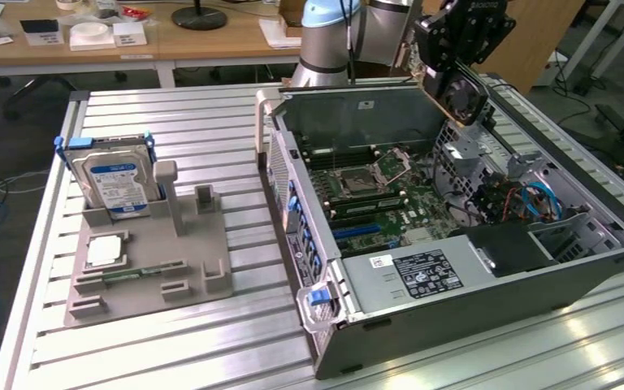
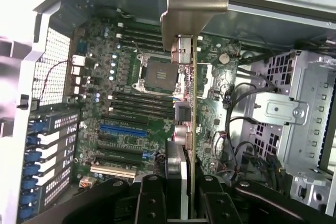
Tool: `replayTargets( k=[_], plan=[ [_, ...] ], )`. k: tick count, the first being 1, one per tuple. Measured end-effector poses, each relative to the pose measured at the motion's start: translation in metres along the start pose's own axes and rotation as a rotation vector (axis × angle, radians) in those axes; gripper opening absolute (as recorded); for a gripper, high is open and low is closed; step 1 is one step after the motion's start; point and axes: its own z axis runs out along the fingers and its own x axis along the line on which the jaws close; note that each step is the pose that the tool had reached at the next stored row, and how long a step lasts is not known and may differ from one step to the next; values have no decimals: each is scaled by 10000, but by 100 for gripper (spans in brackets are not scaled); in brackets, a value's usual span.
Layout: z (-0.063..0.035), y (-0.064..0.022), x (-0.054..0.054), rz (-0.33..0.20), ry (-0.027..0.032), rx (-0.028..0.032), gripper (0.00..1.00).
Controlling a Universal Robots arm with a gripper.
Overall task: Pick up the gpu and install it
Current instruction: 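Insert the gpu into the slot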
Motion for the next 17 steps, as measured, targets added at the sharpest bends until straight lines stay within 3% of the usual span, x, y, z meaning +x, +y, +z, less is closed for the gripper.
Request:
replayTargets(
  k=[17],
  plan=[
    [0,-6,1,-1675,39,-16,28]
  ],
)
